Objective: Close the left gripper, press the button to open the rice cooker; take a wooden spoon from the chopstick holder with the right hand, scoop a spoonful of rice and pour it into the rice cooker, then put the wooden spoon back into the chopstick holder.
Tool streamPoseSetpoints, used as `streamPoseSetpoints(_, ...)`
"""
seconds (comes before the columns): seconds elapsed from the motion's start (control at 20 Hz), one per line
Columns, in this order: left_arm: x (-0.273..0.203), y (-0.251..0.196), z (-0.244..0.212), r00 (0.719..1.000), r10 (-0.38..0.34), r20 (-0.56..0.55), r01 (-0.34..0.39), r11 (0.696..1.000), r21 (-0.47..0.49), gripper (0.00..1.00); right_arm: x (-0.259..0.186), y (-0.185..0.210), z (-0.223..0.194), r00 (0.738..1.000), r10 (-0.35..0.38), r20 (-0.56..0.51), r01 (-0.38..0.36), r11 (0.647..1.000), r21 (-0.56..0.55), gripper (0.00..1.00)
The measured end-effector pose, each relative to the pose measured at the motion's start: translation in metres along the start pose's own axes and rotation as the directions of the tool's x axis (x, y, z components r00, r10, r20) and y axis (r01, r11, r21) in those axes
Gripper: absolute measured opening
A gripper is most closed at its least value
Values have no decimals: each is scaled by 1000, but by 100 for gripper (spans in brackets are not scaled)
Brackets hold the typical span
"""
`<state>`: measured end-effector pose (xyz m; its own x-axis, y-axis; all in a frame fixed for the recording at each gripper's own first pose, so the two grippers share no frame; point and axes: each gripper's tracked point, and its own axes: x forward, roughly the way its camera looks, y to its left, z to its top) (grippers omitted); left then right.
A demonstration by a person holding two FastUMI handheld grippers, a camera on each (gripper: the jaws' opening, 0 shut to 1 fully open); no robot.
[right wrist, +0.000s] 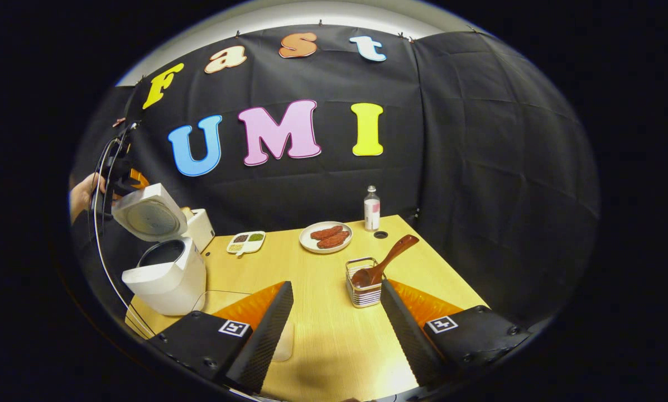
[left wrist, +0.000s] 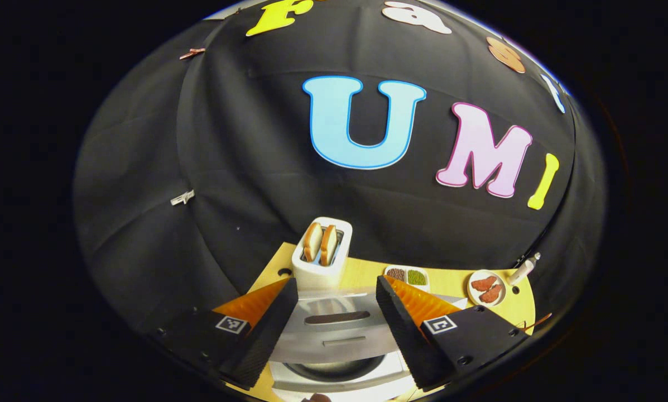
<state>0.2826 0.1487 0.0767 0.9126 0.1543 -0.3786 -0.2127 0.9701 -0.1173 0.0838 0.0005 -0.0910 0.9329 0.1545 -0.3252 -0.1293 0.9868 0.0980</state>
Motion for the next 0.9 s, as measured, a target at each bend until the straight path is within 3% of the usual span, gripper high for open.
streamPoseSetpoints(0.25, -9, 0, -64, 999, 14, -31, -14, 1000, 6, 98, 2, 4, -7, 998, 56, -20, -56, 998, -2, 98)
streamPoseSetpoints(0.5, -12, -3, -102, 1000, 10, 12, -10, 999, 35, 99, -1, -2, -16, 997, 67, -48, -67, 998, -1, 99)
streamPoseSetpoints(0.9, -1, -4, -176, 997, 47, -54, -43, 997, 64, 100, -6, -8, -28, 994, 75, -78, -76, 997, -17, 99)
